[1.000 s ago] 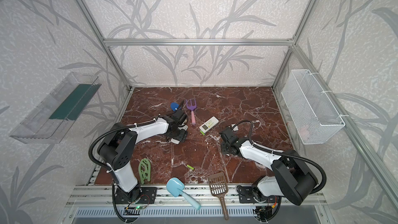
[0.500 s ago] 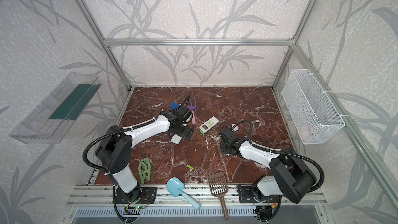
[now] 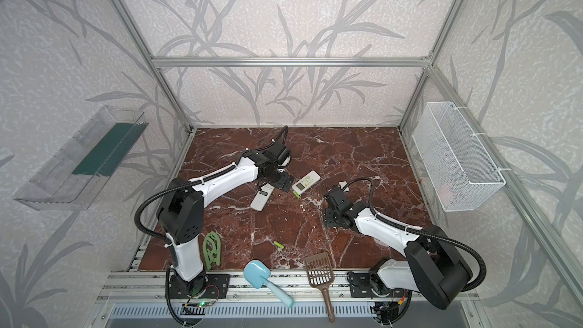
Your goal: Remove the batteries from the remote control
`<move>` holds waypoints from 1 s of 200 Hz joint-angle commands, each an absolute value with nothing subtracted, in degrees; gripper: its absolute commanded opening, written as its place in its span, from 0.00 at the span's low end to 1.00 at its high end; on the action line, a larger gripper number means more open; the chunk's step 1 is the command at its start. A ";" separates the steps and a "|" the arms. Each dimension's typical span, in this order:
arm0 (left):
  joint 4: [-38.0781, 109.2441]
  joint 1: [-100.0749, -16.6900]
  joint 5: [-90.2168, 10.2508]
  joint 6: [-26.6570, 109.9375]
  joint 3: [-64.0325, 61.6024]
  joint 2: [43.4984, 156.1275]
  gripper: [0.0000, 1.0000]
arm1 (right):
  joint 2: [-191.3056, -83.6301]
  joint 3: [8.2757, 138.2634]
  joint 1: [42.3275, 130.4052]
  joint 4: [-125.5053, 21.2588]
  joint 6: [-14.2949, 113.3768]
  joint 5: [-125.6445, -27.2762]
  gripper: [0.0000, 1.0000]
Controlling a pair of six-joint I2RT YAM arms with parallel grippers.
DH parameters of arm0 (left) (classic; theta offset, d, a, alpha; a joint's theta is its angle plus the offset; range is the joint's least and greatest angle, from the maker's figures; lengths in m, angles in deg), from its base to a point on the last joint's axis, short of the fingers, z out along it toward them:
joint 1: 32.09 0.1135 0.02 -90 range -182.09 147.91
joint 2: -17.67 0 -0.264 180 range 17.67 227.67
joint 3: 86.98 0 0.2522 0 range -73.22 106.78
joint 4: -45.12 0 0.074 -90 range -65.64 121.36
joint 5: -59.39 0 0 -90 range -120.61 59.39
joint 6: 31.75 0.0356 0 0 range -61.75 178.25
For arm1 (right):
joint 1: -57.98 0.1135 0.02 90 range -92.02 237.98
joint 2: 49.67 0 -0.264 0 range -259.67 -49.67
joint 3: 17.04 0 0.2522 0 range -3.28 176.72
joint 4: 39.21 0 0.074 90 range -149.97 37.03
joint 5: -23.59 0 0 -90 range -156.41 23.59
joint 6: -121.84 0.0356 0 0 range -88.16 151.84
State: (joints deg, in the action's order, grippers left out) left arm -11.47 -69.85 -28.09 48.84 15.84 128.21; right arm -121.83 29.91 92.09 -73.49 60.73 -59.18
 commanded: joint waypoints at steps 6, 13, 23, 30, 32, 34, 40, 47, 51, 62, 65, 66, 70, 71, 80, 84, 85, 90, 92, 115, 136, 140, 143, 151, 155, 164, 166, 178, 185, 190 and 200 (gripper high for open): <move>-14.42 -71.48 -29.19 52.75 21.57 132.76 0.99 | -116.64 33.10 91.65 -76.43 57.71 -59.37 0.78; -14.51 -71.99 -29.61 53.55 22.93 133.97 0.99 | -115.39 33.75 91.30 -76.68 56.99 -59.56 0.78; -14.19 -72.73 -30.16 55.17 24.53 135.49 0.99 | -113.95 34.76 90.35 -77.08 55.96 -61.00 0.79; -13.85 -73.24 -30.69 56.61 25.47 136.62 0.98 | -113.20 35.46 89.72 -77.42 55.51 -62.15 0.79; -13.82 -73.43 -30.76 57.05 25.77 136.90 0.98 | -113.01 35.65 89.58 -77.52 55.25 -62.42 0.79; -13.71 -73.61 -30.78 57.44 26.00 137.17 0.98 | -112.92 35.72 89.37 -77.68 55.07 -62.75 0.79; -13.35 -73.98 -30.70 58.43 26.72 138.13 0.98 | -112.53 36.12 88.90 -77.92 54.52 -63.90 0.80; -13.04 -74.35 -31.01 59.60 27.69 139.15 0.98 | -112.25 36.55 88.27 -78.34 53.99 -65.06 0.80; -13.15 -74.54 -31.17 60.16 28.35 139.94 0.98 | -112.14 36.76 88.13 -78.58 53.74 -65.57 0.80; -13.43 -74.72 -31.30 60.74 30.17 141.86 0.98 | -111.82 36.97 87.69 -79.00 53.09 -66.29 0.80; -13.58 -74.75 -31.50 60.83 30.75 142.39 0.98 | -111.73 36.97 87.61 -79.09 52.96 -66.39 0.80; -13.65 -74.78 -31.58 60.86 30.93 142.56 0.98 | -111.72 36.97 87.56 -79.13 52.95 -66.40 0.80; -13.99 -74.75 -31.76 60.96 31.64 143.27 0.98 | -111.55 36.86 87.51 -79.15 52.86 -66.47 0.80; -14.08 -74.78 -31.85 60.97 31.81 143.44 0.98 | -111.46 36.87 87.47 -79.16 52.81 -66.48 0.80; -14.49 -74.74 -32.21 60.98 33.19 144.81 0.98 | -111.08 36.57 87.21 -79.09 52.62 -66.58 0.80; -14.51 -74.72 -32.46 60.97 33.63 145.35 0.98 | -110.91 36.47 87.14 -79.09 52.63 -66.58 0.80; -14.56 -74.76 -32.55 60.97 33.73 145.49 0.98 | -110.87 36.46 87.15 -79.04 52.65 -66.63 0.80; -14.75 -74.74 -32.88 61.02 34.21 146.04 0.98 | -110.64 36.28 86.94 -79.08 52.59 -66.80 0.80; -14.77 -74.73 -33.03 60.98 34.43 146.20 0.98 | -110.59 36.16 86.91 -79.08 52.58 -66.88 0.80; -14.52 -74.74 -33.56 60.99 35.78 148.10 0.97 | -109.81 35.15 85.80 -78.55 52.71 -67.89 0.80; -15.35 -74.75 -32.51 60.88 37.60 150.28 0.97 | -109.44 34.45 85.18 -78.35 52.58 -68.49 0.80; -15.60 -74.78 -32.34 60.88 38.03 150.67 0.97 | -109.36 34.35 85.07 -78.22 52.58 -68.56 0.80; -15.79 -74.72 -32.28 60.95 38.36 150.96 0.97 | -109.28 34.21 85.00 -78.20 52.59 -68.60 0.80; -16.32 -74.74 -32.07 60.98 39.25 151.72 0.96 | -109.15 34.03 84.81 -78.05 52.64 -68.71 0.80; -16.63 -74.75 -31.86 60.92 39.71 152.12 0.96 | -109.09 33.91 84.76 -78.05 52.59 -68.76 0.80; -17.24 -74.77 -31.91 60.96 40.68 152.98 0.95 | -108.95 33.59 84.65 -77.90 52.60 -68.86 0.80; -17.37 -74.80 -31.99 60.97 40.86 153.08 0.95 | -108.92 33.49 84.56 -77.86 52.59 -68.87 0.80; -17.69 -74.74 -31.84 60.97 41.62 153.88 0.93 | -108.91 33.36 84.43 -77.78 52.60 -69.03 0.80; -17.76 -74.64 -31.89 60.99 41.87 154.21 0.92 | -108.85 33.28 84.34 -77.84 52.60 -69.13 0.80; -17.77 -74.63 -31.84 61.02 41.99 154.34 0.91 | -108.82 33.28 84.27 -77.77 52.63 -69.20 0.80; -17.60 -74.63 -31.76 60.98 42.22 154.72 0.88 | -108.73 33.15 84.14 -77.57 52.50 -69.40 0.80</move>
